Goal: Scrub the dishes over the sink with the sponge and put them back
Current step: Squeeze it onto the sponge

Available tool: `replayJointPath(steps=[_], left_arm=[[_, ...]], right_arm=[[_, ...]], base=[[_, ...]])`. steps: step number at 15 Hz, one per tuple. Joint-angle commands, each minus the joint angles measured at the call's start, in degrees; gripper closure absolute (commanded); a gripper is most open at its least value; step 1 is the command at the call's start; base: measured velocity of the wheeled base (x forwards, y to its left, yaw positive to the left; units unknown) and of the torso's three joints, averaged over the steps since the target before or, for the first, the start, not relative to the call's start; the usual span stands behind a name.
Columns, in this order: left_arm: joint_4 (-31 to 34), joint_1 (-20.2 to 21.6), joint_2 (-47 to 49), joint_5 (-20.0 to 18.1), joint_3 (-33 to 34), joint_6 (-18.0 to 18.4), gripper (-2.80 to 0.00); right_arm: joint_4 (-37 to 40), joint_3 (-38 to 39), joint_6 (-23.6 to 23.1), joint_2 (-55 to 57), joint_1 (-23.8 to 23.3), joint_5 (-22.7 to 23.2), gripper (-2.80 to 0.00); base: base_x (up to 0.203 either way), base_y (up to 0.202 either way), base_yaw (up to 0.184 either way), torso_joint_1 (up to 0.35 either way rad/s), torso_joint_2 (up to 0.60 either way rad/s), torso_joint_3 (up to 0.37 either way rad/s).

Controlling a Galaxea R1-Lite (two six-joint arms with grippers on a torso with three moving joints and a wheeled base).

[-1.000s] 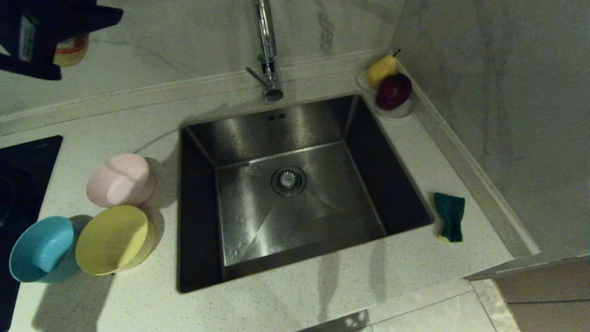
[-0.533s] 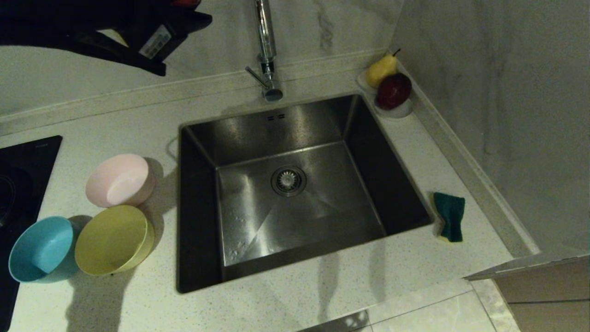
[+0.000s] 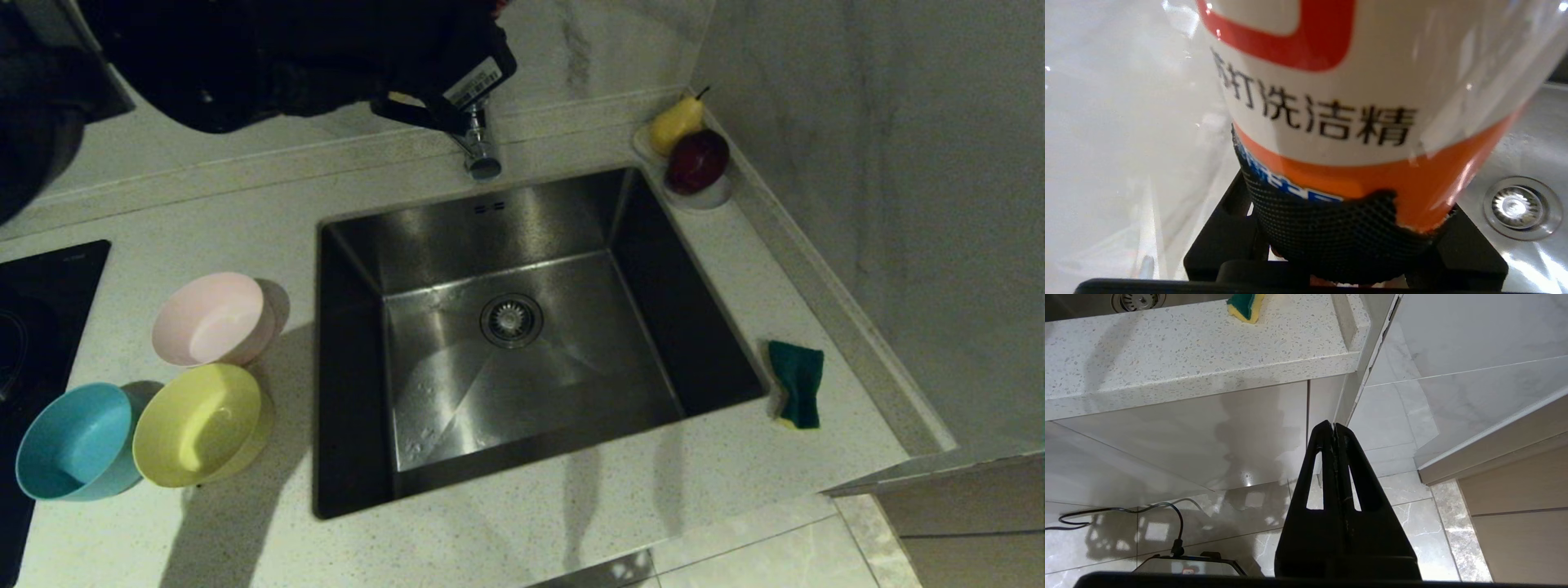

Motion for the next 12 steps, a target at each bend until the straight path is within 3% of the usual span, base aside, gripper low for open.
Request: replayJointPath(steps=[1, 4, 7, 12], left_arm=[[0.35, -2.41, 3.84, 2.79, -0.94, 0.38, 0.0], [0.27, -6.79, 6.51, 8.98, -0.56, 0.6, 0.0], [-0.46, -8.7, 9.38, 9.87, -1.43, 0.64, 0.0], [-0.59, -11.15, 14.62, 15.33, -1.55, 0.61, 0.0]], right_arm=[[-0.06, 0.01, -0.01, 0.01, 0.01, 0.0, 0.0], [-0.06, 0.01, -0.01, 0.01, 0.01, 0.0, 0.0], [0.02, 0.01, -0.01, 0.01, 0.01, 0.0, 0.0], [-0.06, 0.01, -0.01, 0.01, 0.01, 0.0, 0.0]], base=[[0.0, 0.0, 0.0, 0.0, 0.0, 0.0], [0.0, 0.0, 0.0, 0.0, 0.0, 0.0], [0.0, 0.0, 0.0, 0.0, 0.0, 0.0], [0.0, 0.0, 0.0, 0.0, 0.0, 0.0]])
